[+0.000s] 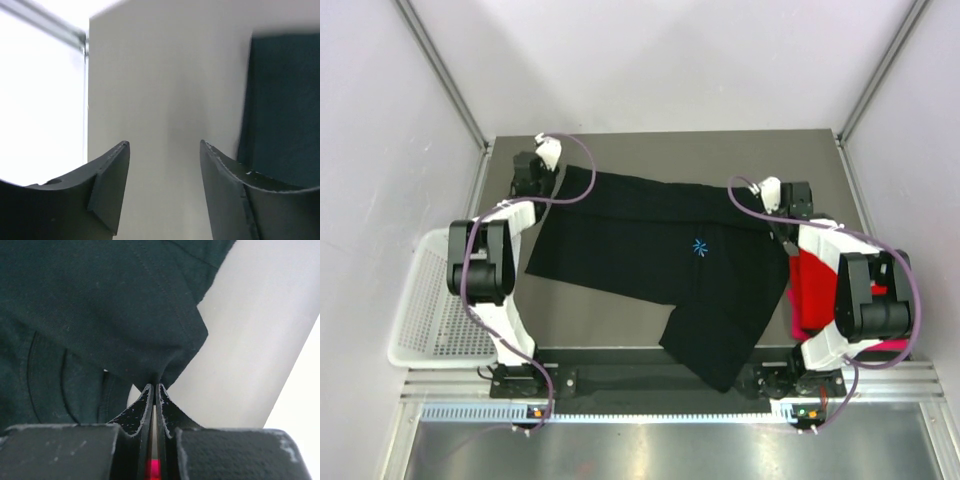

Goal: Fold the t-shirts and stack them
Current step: Fold the tshirt

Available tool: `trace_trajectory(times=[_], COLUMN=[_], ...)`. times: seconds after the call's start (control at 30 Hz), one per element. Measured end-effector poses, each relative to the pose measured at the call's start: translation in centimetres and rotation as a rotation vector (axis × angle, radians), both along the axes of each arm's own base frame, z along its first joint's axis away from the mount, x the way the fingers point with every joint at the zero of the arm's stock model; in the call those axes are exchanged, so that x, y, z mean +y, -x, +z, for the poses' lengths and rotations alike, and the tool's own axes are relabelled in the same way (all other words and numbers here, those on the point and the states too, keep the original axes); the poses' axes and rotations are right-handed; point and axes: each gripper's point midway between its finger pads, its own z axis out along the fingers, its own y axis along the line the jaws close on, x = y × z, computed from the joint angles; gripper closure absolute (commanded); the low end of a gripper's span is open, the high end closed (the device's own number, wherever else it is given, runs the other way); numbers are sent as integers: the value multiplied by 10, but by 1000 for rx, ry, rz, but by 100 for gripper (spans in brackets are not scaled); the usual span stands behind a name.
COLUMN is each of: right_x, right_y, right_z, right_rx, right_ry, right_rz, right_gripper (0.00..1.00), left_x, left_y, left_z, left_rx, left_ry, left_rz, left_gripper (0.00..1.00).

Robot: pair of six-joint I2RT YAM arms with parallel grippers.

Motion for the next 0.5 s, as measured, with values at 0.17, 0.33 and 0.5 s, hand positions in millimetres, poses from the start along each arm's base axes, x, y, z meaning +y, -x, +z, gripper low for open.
trace_trajectory(times=[0.17,0.33,0.5], right_x=[4,7,11], right_y=[6,10,-1], right_z=[-4,-6,12], right_rx=[33,69,50], right_ry=[-12,-23,-33], right_rz=[25,47,67], right_gripper=[87,74,59], left_x=[-25,-71,-113], left_y=[-24,-43,-33], left_z=[57,63,-4], left_rx=[-88,-83,94], left_ry=[92,151,189], left_rz=[-61,-146,-206], left_gripper=[46,60,69])
